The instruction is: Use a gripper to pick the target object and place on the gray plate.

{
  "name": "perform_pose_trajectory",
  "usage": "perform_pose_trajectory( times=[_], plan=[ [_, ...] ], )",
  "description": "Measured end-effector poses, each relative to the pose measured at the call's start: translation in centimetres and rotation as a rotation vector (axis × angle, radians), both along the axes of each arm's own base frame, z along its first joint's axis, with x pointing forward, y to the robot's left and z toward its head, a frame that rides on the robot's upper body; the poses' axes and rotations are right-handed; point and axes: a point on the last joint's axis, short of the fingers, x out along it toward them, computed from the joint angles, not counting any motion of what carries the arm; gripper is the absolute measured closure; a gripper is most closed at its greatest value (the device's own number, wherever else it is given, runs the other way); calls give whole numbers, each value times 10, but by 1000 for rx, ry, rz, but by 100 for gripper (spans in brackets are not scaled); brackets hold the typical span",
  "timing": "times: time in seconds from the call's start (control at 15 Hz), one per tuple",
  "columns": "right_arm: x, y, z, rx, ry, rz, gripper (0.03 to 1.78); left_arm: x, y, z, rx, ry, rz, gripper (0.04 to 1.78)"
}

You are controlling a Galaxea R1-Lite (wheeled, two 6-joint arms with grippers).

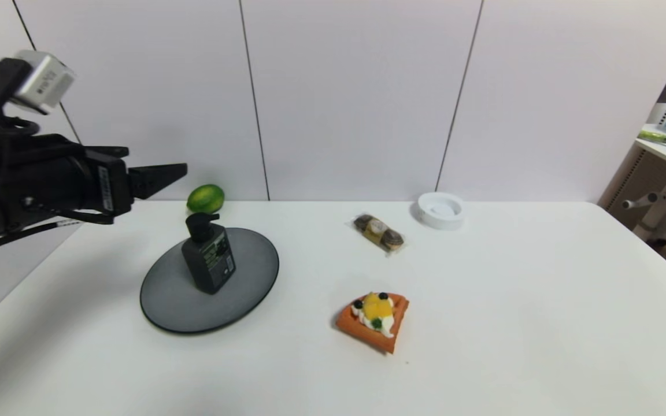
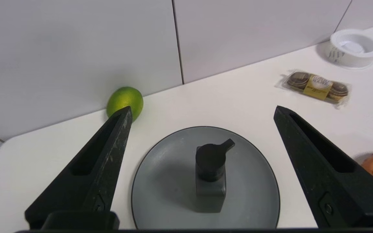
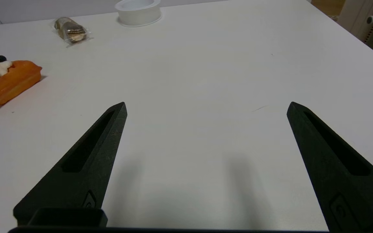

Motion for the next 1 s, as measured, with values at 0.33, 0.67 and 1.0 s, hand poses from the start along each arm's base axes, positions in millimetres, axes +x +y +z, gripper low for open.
perform_pose_trajectory(
  times=[0.33,0.67,1.0],
  plan=[
    [0,0,0,0,-1,0,10,-87,33,-22,57,0,142,18],
    [0,0,0,0,0,0,10,-167,39,-112,66,19,195,15],
    [0,0,0,0,0,0,10,-202,40,-191,37,26,228,14]
  ],
)
